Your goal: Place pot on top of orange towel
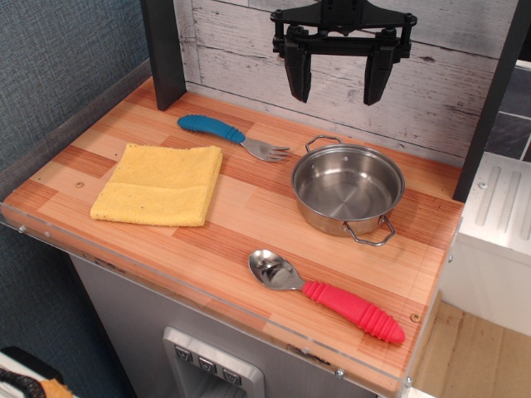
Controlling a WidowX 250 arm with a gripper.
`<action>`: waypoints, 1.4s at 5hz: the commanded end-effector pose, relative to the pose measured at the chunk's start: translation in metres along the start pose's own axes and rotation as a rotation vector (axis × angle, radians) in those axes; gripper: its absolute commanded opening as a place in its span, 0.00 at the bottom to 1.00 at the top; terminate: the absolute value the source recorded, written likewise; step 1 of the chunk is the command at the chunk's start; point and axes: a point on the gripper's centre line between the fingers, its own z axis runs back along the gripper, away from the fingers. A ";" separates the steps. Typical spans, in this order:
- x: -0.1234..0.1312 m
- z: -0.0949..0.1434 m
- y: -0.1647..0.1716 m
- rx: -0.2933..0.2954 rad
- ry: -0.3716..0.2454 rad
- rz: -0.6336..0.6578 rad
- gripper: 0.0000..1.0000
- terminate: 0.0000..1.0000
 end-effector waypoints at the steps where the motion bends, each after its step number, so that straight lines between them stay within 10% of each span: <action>1: 0.000 0.000 0.000 0.000 0.000 0.000 1.00 0.00; 7: -0.030 -0.082 0.030 0.059 -0.023 0.250 1.00 0.00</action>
